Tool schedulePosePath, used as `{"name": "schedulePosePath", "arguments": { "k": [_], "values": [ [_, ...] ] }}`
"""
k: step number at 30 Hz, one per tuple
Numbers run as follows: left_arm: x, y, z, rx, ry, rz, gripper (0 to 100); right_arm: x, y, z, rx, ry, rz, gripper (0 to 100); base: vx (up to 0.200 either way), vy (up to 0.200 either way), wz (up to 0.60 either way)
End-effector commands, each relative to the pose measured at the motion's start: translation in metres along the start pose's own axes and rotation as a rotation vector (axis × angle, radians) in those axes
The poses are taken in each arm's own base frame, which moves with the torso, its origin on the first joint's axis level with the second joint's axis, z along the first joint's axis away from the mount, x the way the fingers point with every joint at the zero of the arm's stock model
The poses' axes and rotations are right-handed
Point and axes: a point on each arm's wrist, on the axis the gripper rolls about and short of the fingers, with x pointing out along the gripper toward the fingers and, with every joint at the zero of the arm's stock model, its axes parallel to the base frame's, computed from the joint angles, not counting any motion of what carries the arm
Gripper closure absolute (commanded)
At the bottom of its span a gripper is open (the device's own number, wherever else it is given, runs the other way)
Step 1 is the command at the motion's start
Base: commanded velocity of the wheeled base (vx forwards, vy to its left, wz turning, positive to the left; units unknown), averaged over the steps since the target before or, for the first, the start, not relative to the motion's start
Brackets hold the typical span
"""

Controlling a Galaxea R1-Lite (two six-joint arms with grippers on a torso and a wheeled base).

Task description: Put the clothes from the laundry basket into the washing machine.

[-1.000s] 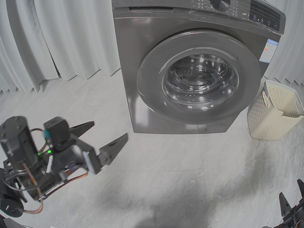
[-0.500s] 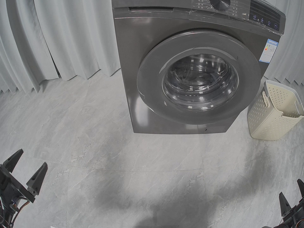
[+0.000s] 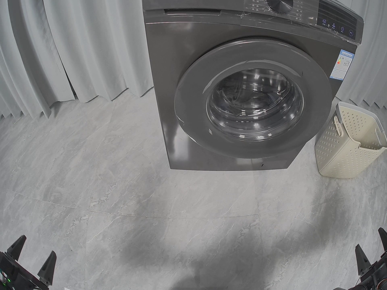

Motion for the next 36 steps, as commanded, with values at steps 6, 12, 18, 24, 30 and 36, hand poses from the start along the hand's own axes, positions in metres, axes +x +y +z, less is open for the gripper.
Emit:
{"name": "schedulePosePath", "arguments": {
  "k": [6,12,18,24,30,36],
  "values": [
    [-0.0199,-0.0037,-0.0167,-0.010,-0.110,-0.037,0,0.0002,0.0001,-0.0052,0.000,0.003,0.000,0,0.000,0.000,0.00],
    [-0.0197,-0.0034,-0.0161,-0.047,-0.121,-0.026,0,0.0002,0.0001,-0.0052,0.000,0.003,0.000,0,0.000,0.000,0.00],
    [-0.0198,-0.0033,-0.0162,-0.040,-0.118,-0.021,0,0.0002,0.0001,-0.0052,0.000,0.003,0.000,0,0.000,-0.200,0.00],
    [-0.0200,-0.0034,-0.0159,-0.034,-0.118,-0.023,0,0.0002,0.0001,-0.0052,0.000,0.003,0.000,0,0.000,-0.200,0.00],
    [-0.0200,-0.0035,-0.0161,-0.032,-0.116,-0.028,0,0.0002,0.0001,-0.0052,0.000,0.003,0.000,0,0.000,-0.200,0.00],
    [-0.0200,-0.0036,-0.0161,-0.033,-0.116,-0.034,0,0.0002,0.0001,-0.0052,0.000,0.003,0.000,0,0.000,-0.200,0.00]
  ]
}}
